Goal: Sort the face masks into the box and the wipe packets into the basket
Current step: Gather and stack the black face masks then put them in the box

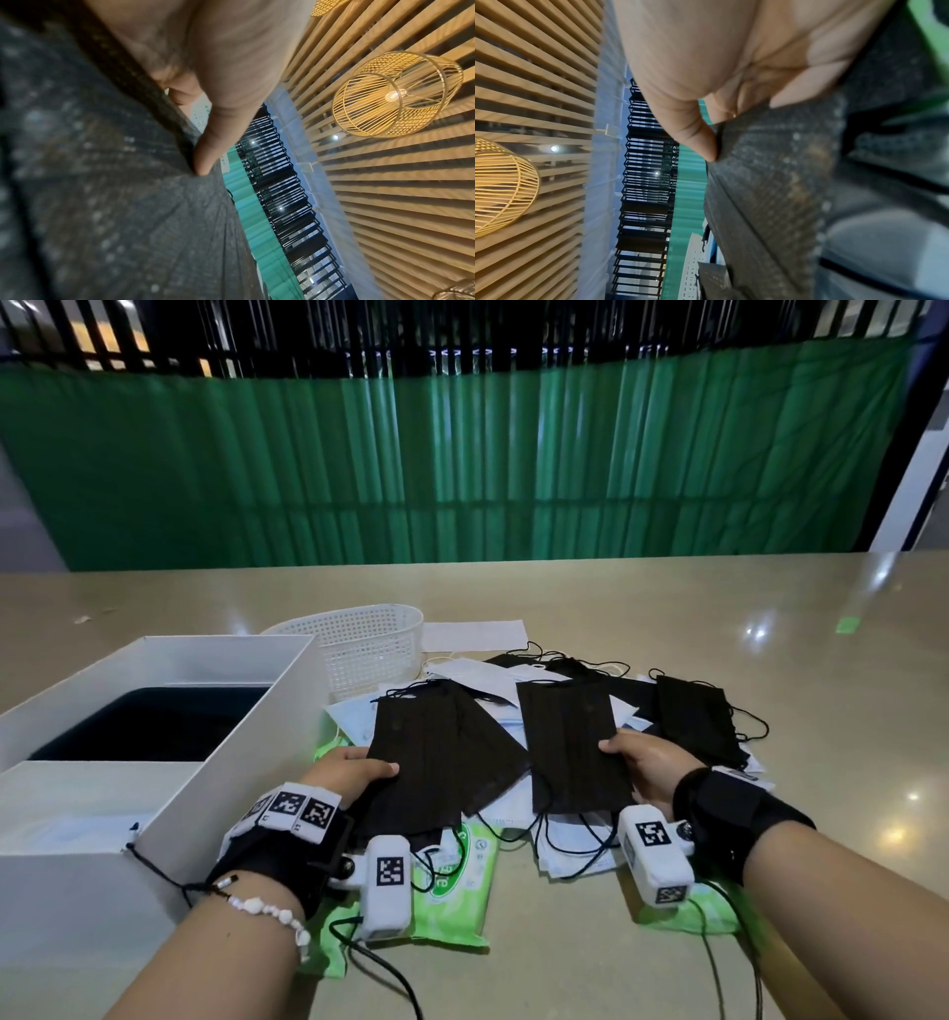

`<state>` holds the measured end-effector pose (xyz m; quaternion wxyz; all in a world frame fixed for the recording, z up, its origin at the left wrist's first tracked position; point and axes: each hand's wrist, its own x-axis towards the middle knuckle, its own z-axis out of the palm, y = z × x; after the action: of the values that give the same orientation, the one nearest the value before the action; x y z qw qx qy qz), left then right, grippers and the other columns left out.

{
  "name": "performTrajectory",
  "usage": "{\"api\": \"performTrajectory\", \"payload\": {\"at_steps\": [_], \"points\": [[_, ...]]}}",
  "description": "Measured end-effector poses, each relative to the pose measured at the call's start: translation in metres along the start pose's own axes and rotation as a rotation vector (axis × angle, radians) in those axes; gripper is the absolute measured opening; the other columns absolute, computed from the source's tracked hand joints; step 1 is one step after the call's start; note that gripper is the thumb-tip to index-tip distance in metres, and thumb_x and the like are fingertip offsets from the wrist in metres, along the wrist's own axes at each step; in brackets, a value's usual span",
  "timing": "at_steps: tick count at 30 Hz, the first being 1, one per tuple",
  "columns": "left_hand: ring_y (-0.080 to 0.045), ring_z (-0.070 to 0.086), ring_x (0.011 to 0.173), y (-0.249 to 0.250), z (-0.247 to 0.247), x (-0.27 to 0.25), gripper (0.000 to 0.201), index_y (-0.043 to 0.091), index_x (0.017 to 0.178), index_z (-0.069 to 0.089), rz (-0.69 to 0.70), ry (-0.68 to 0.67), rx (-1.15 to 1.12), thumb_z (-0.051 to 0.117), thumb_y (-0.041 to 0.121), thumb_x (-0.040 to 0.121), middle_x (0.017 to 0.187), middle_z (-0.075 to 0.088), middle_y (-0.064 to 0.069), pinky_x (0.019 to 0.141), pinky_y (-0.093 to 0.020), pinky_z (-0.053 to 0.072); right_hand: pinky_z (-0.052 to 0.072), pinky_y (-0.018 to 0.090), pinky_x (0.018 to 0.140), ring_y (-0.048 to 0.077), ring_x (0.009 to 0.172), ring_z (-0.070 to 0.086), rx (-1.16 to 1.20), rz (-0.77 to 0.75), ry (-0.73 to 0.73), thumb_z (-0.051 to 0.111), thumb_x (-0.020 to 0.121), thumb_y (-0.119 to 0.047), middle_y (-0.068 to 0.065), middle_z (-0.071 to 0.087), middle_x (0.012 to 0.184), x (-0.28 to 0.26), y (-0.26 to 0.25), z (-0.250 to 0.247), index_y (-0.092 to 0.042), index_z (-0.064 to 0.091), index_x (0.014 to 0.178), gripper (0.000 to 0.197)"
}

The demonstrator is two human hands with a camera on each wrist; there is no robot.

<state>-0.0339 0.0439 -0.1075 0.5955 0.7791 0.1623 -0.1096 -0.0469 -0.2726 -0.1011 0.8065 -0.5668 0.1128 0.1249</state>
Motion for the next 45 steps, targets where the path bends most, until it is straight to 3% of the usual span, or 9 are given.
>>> {"api": "performTrajectory", "payload": {"at_steps": [4,9,15,20,24,27,34,41,45], "points": [[-0.024,0.061,0.064,0.001,0.002,-0.001,0.009,0.011,0.078,0.062,0.051,0.079,0.023,0.068,0.006,0.082,0.071,0.066,-0.009,0.068,-0.033,0.052,0.059,0.032,0.058,0.028,0.074,0.065,-0.048,-0.009,0.011,0.038,0.094,-0.002,0.024,0.060,0.099,-0.002,-0.001,0.003,0.001,0.051,0.117,0.026],[-0.029,0.063,0.085,0.004,0.006,-0.007,0.030,0.023,0.098,0.059,0.130,0.177,0.033,0.070,0.003,0.079,0.097,0.063,-0.013,0.085,-0.036,0.052,0.055,0.025,0.050,0.022,0.069,0.070,-0.065,-0.009,0.009,0.044,0.096,-0.010,0.019,0.065,0.096,-0.005,-0.003,0.005,0.001,0.055,0.113,0.022],[-0.024,0.065,0.079,0.014,0.007,-0.020,0.006,0.017,0.082,0.064,0.070,0.085,0.284,0.070,0.018,0.082,0.090,0.068,-0.008,0.086,-0.032,0.052,0.053,0.023,0.045,0.018,0.056,0.070,-0.102,-0.023,0.026,0.043,0.097,-0.009,0.017,0.065,0.088,-0.007,-0.004,0.006,-0.004,0.057,0.097,0.014],[-0.024,0.062,0.086,0.032,0.007,-0.040,0.013,0.013,0.098,0.062,0.245,0.138,0.371,0.058,0.023,0.091,0.096,0.066,-0.007,0.080,-0.027,0.047,0.053,0.025,0.043,0.019,0.053,0.069,-0.091,-0.029,0.035,0.043,0.096,-0.006,0.016,0.065,0.081,-0.007,-0.003,0.006,-0.003,0.057,0.090,0.016],[-0.026,0.062,0.097,0.063,0.002,-0.059,0.012,0.026,0.096,0.058,0.429,0.182,0.180,0.058,0.030,0.085,0.103,0.066,-0.003,0.095,-0.040,0.047,0.052,0.025,0.042,0.019,0.052,0.068,-0.099,-0.022,0.040,0.042,0.097,-0.006,0.017,0.065,0.081,-0.005,-0.003,0.006,-0.002,0.056,0.091,0.016],[-0.025,0.063,0.095,0.080,0.009,-0.071,0.011,0.025,0.095,0.056,0.463,0.013,-0.236,0.052,0.016,0.090,0.101,0.066,-0.005,0.092,-0.045,0.050,0.054,0.026,0.045,0.020,0.056,0.070,-0.110,-0.022,0.058,0.044,0.096,-0.008,0.015,0.070,0.074,-0.001,-0.001,0.004,-0.001,0.057,0.094,0.015],[-0.024,0.062,0.085,0.072,0.057,-0.055,0.035,0.014,0.123,0.048,0.278,-0.154,-0.667,0.026,0.000,0.100,0.100,0.063,-0.011,0.079,-0.041,0.052,0.055,0.026,0.050,0.021,0.061,0.069,-0.131,-0.016,0.093,0.045,0.096,-0.011,0.017,0.064,0.090,0.003,0.000,0.002,-0.002,0.056,0.101,0.014],[-0.027,0.060,0.086,0.025,0.079,-0.024,0.037,0.009,0.128,0.049,0.066,-0.107,-0.660,0.027,0.000,0.099,0.103,0.061,-0.015,0.086,-0.050,0.047,0.054,0.023,0.047,0.016,0.054,0.067,-0.151,-0.043,0.091,0.045,0.095,-0.008,0.015,0.063,0.087,0.013,0.007,-0.001,0.000,0.054,0.109,0.018],[-0.037,0.055,0.109,0.022,0.078,-0.022,0.036,-0.002,0.131,0.046,0.050,-0.081,-0.622,0.031,-0.004,0.098,0.125,0.054,-0.023,0.103,-0.055,0.039,0.054,0.023,0.046,0.016,0.054,0.068,-0.120,-0.022,0.067,0.043,0.096,-0.009,0.012,0.069,0.075,0.018,0.008,-0.004,-0.002,0.054,0.111,0.020]]}}
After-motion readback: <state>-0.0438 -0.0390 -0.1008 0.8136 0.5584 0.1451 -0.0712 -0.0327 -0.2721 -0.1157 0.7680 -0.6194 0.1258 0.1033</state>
